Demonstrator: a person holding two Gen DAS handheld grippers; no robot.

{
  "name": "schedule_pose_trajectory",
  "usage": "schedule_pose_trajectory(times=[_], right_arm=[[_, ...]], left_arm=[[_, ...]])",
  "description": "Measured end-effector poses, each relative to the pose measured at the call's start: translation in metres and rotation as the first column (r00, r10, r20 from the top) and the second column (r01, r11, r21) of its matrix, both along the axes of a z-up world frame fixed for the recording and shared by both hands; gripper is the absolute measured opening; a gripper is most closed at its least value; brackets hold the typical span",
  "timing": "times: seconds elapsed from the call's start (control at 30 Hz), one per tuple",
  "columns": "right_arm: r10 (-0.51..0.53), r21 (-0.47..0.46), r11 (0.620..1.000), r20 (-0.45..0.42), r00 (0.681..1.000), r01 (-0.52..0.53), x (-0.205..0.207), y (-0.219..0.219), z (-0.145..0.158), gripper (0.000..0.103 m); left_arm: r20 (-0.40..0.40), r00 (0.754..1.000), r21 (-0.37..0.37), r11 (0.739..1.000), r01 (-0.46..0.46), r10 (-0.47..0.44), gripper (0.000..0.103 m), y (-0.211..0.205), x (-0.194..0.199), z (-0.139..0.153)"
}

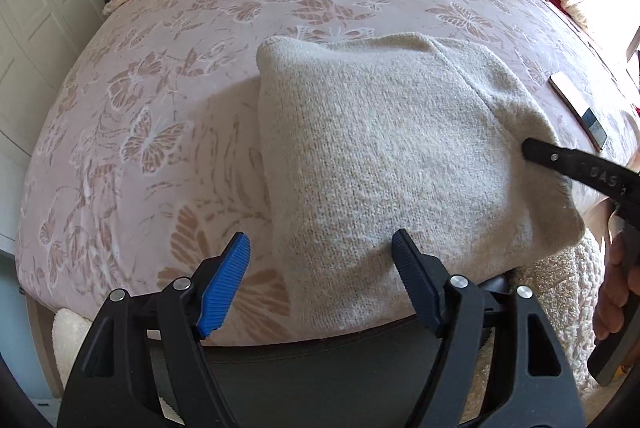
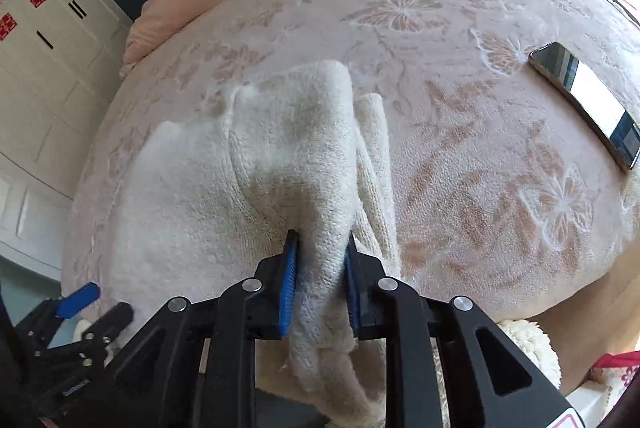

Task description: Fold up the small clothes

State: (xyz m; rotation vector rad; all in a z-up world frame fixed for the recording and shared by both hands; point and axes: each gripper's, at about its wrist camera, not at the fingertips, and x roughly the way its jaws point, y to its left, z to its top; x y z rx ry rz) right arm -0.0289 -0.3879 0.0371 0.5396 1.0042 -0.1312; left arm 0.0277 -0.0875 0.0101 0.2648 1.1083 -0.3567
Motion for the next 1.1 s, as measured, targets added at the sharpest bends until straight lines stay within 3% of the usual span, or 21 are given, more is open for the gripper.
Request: schedule_pose_trajectory(times=[0.03,0.07,0.1,0.17,0.23,0.33,0.4,0.5,0.53,0.6,0.67,0.7,0.77,0.87,0.97,1.07,1.1], right_arm=[[-0.003,-0.012,1.000,0.013,1.000,0.003,-0.002,-0.001,0.008,0.027],[-0.006,-0.019,1.000,0.021,1.000,0.006,-0.003,-0.003,0.013,0.038],[-0.013,-0.019,1.000,0.023,1.000,0.013,-0.003,-0.005,0.014,0.059],[-0.011,0.016,1.000,0.002,1.000,0.011,-0.001,-0.010,0.002,0.075],[-0.007,0.046,0.999,-0.070,0.998,0.011,0.004,-0.011,-0.022,0.075],[0.015,0.160,0.987,-0.134,0.991,0.007,0.007,-0.009,-0.056,0.076],[-0.004,0.205,0.978,-0.123,0.992,0.029,0.005,-0.008,-0.067,0.086],[-0.019,0.245,0.969,-0.091,0.996,0.041,0.003,-0.008,-0.075,0.089],[-0.017,0.250,0.968,-0.085,0.996,0.038,0.003,-0.008,-0.076,0.092],[-0.007,0.251,0.968,-0.081,0.997,0.027,0.004,-0.007,-0.074,0.088],[0.006,0.262,0.965,-0.065,0.998,0.012,0.005,-0.008,-0.069,0.053],[-0.001,0.275,0.961,-0.058,0.998,0.017,0.003,-0.010,-0.064,0.042],[-0.013,0.271,0.962,-0.019,1.000,0.018,-0.002,-0.012,-0.047,0.036],[-0.013,0.182,0.983,0.012,1.000,0.010,-0.014,-0.009,-0.021,0.035],[-0.025,0.190,0.981,-0.041,0.999,0.032,-0.020,-0.014,-0.037,0.037],[-0.040,0.206,0.977,-0.094,0.995,0.058,-0.022,-0.018,-0.064,0.050],[-0.051,0.208,0.976,-0.089,0.995,0.069,-0.023,-0.018,-0.066,0.053]], left_arm=[[0.000,1.000,-0.018,1.000,-0.016,0.016,0.081,0.003,0.002,0.001],[0.005,0.999,-0.044,0.999,-0.031,0.031,0.083,0.006,0.004,0.002],[0.008,0.999,-0.069,0.997,-0.046,0.047,0.085,0.008,0.006,0.004],[-0.011,0.998,-0.130,0.989,-0.068,0.067,0.091,0.010,0.013,0.004],[-0.054,0.996,-0.193,0.978,-0.079,0.070,0.093,0.009,0.024,-0.004],[-0.166,0.983,-0.222,0.968,-0.119,0.082,0.093,0.007,0.042,-0.029],[-0.246,0.964,-0.256,0.953,-0.165,0.100,0.098,0.010,0.051,-0.048],[-0.360,0.926,-0.322,0.916,-0.240,0.115,0.098,0.015,0.058,-0.075],[-0.358,0.925,-0.328,0.910,-0.254,0.129,0.098,0.015,0.058,-0.076],[-0.320,0.941,-0.296,0.932,-0.210,0.110,0.097,0.006,0.054,-0.067],[-0.247,0.965,-0.224,0.965,-0.139,0.081,0.086,-0.010,0.046,-0.051],[-0.223,0.973,-0.194,0.975,-0.110,0.065,0.077,-0.017,0.042,-0.044],[-0.193,0.981,-0.163,0.984,-0.067,0.034,0.064,-0.024,0.036,-0.028],[-0.183,0.983,-0.175,0.985,-0.012,-0.021,0.058,-0.029,0.025,-0.008],[-0.199,0.979,-0.170,0.985,0.015,-0.050,0.058,-0.035,0.021,-0.008],[-0.232,0.972,-0.098,0.995,0.012,-0.035,0.071,-0.042,0.021,-0.037],[-0.234,0.972,-0.094,0.996,0.002,-0.024,0.080,-0.039,0.023,-0.044]])
